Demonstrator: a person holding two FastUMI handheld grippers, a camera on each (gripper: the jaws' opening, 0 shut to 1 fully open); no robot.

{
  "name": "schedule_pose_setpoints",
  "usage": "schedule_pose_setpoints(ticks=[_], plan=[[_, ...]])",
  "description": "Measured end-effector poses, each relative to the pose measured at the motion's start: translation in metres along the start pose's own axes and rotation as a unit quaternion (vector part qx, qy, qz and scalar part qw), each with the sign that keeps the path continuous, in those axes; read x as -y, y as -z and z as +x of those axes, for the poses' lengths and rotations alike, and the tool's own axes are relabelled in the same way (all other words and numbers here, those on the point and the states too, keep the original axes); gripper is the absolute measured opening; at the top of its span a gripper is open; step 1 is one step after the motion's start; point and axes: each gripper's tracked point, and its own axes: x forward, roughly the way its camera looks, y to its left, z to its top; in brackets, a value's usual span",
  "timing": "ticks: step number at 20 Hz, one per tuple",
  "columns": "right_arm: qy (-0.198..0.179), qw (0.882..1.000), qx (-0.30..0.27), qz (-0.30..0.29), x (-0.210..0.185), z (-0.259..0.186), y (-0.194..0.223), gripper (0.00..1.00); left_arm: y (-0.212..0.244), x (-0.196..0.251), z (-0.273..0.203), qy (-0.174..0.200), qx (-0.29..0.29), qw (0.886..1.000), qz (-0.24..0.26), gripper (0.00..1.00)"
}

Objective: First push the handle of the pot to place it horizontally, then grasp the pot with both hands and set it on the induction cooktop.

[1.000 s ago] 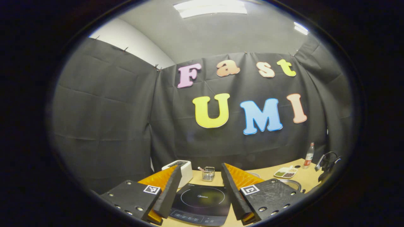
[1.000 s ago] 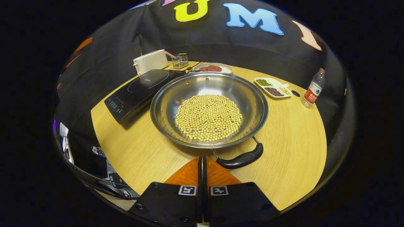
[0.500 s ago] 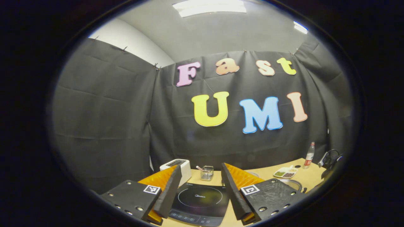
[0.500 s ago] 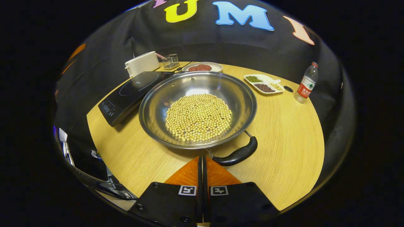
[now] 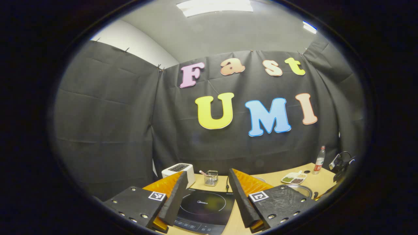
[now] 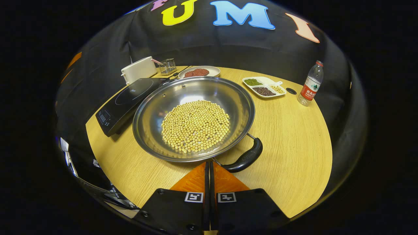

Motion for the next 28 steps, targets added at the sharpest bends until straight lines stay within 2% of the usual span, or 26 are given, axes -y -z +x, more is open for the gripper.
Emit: schedule_pose_setpoints(ticks=[3,4,8,9,17,28], plan=[[0.008,1.000,0.001,-0.004,0.010,0.005,-0.006,0.02,0.002,0.002,0.000,-0.003,-0.004,1.000,0.002,0.77],[0.012,1.000,0.000,-0.005,0.014,0.007,-0.008,0.02,0.004,0.002,0.001,-0.004,-0.005,1.000,0.003,0.74],[0.022,1.000,0.000,-0.017,0.026,0.013,-0.014,0.02,0.010,0.002,0.001,-0.009,-0.012,1.000,0.007,0.74],[0.026,0.999,0.000,-0.019,0.028,0.015,-0.016,0.02,0.011,0.002,0.001,-0.010,-0.014,1.000,0.008,0.77],[0.053,0.998,0.011,-0.016,0.047,0.024,-0.028,0.02,0.024,0.004,0.003,-0.013,-0.028,0.999,0.012,0.74],[0.109,0.993,0.042,0.000,0.080,0.034,-0.048,0.02,0.034,0.024,0.013,0.007,-0.041,0.999,0.010,0.75]])
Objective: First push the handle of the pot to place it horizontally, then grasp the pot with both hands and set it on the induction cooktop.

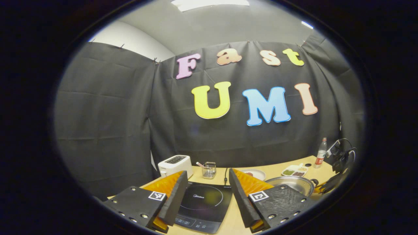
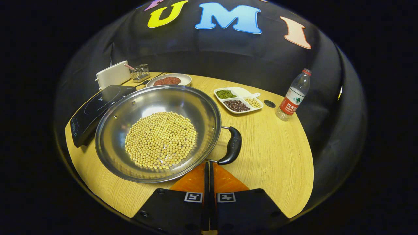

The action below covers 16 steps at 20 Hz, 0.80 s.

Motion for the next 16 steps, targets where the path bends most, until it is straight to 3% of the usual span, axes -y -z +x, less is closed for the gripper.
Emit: schedule_pose_setpoints(ticks=[4,6,8,9,10,11,16], plan=[[0.021,0.999,0.038,0.014,0.012,-0.011,-0.017,0.03,0.007,0.017,0.010,0.019,-0.003,1.000,-0.005,0.75],[0.023,0.997,0.071,0.035,0.012,-0.024,-0.032,0.08,0.011,0.027,0.017,0.033,-0.005,0.999,-0.007,0.74],[0.021,0.993,0.103,0.061,0.012,-0.036,-0.046,0.39,0.014,0.038,0.024,0.050,-0.006,0.999,-0.011,0.75],[0.021,0.990,0.116,0.073,0.012,-0.042,-0.052,0.63,0.017,0.044,0.030,0.058,-0.008,0.998,-0.011,0.75],[0.025,0.988,0.129,0.082,0.013,-0.046,-0.057,0.75,0.021,0.050,0.035,0.068,-0.011,0.998,-0.012,0.75],[0.030,0.986,0.141,0.088,0.015,-0.050,-0.063,0.99,0.024,0.055,0.040,0.076,-0.015,0.997,-0.014,0.75],[0.044,0.980,0.172,0.094,0.020,-0.059,-0.078,0.96,0.056,0.083,0.067,0.111,-0.050,0.992,-0.012,0.80]])
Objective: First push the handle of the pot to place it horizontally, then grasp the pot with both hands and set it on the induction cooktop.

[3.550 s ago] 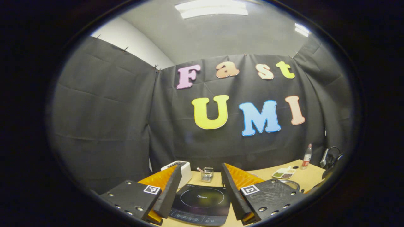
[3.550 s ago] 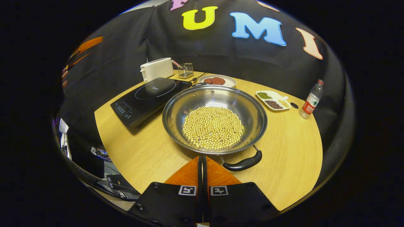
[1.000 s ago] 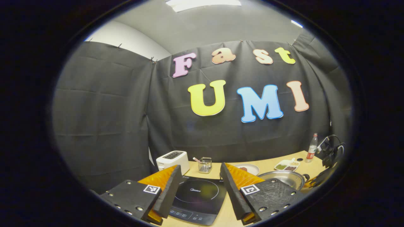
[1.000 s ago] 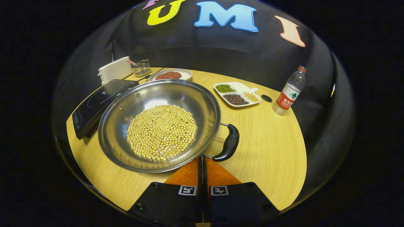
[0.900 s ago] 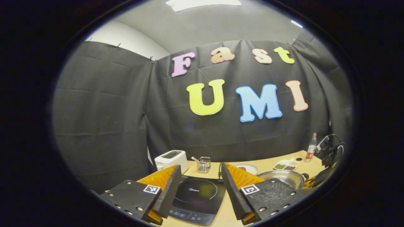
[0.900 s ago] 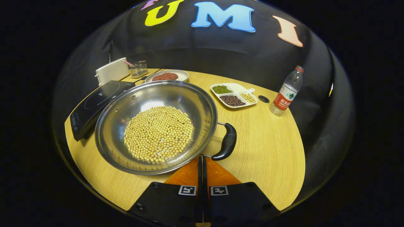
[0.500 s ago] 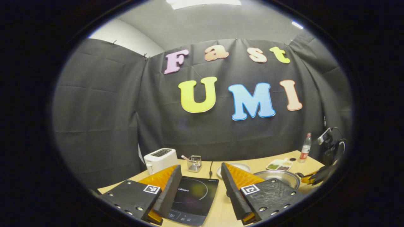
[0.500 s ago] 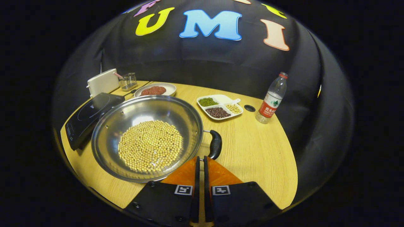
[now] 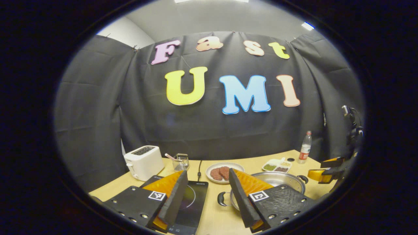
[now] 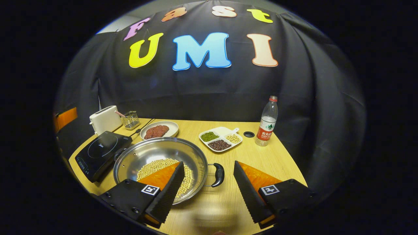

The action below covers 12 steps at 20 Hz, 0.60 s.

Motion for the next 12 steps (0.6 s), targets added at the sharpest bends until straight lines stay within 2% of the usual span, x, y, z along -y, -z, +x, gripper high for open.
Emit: schedule_pose_setpoints(ticks=[1,5,6,7,8,11,12], plan=[[0.002,1.000,0.002,0.002,0.001,0.001,0.000,0.96,0.007,0.005,0.007,0.008,-0.010,1.000,-0.001,0.75],[0.012,1.000,-0.005,0.007,0.009,0.006,0.002,0.94,0.043,0.024,0.036,0.035,-0.053,0.998,0.000,0.77],[0.014,1.000,-0.006,0.007,0.011,0.008,0.002,0.97,0.052,0.025,0.043,0.038,-0.061,0.997,-0.001,0.75],[0.014,1.000,-0.007,0.007,0.012,0.009,0.003,0.94,0.060,0.027,0.048,0.040,-0.070,0.997,-0.002,0.75],[0.016,1.000,-0.008,0.006,0.013,0.011,0.003,0.97,0.069,0.027,0.054,0.040,-0.080,0.996,-0.004,0.77],[0.016,1.000,-0.013,0.004,0.014,0.017,0.007,0.97,0.090,0.027,0.068,0.041,-0.105,0.994,-0.006,0.75],[0.016,1.000,-0.016,0.005,0.015,0.019,0.008,0.97,0.097,0.028,0.072,0.045,-0.114,0.992,-0.006,0.77]])
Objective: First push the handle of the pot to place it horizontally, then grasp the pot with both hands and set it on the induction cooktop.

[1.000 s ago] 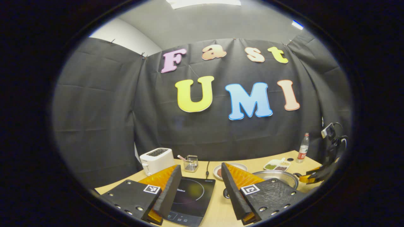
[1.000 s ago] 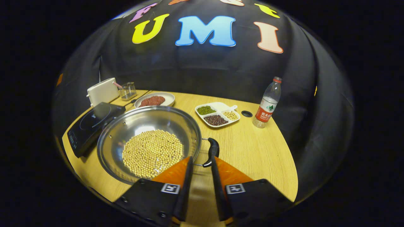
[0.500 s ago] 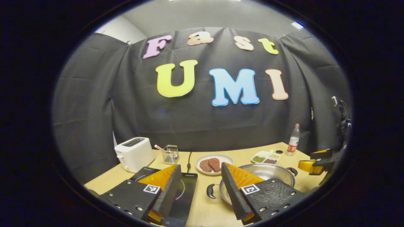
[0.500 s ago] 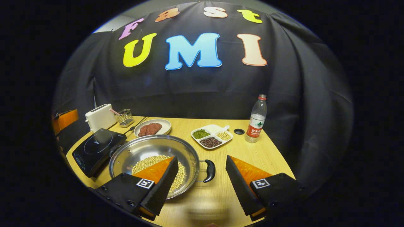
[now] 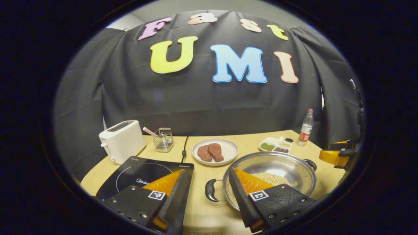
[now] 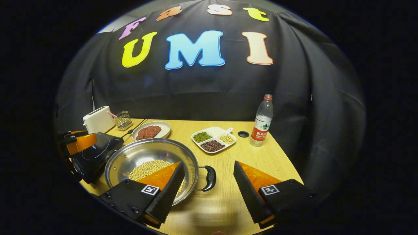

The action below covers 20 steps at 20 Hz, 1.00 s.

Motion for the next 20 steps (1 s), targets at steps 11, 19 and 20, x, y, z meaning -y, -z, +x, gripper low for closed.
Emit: schedule_pose_setpoints(ticks=[11,19,20], plan=[[-0.002,0.999,-0.035,0.008,-0.008,0.025,0.017,0.96,0.053,0.013,0.041,0.033,-0.087,0.996,0.008,0.77],[0.005,0.997,-0.070,0.017,-0.007,0.049,0.037,0.97,0.079,0.018,0.059,0.036,-0.133,0.990,0.011,0.77],[0.006,0.997,-0.075,0.018,-0.007,0.052,0.040,0.94,0.083,0.019,0.061,0.035,-0.138,0.990,0.011,0.77]])
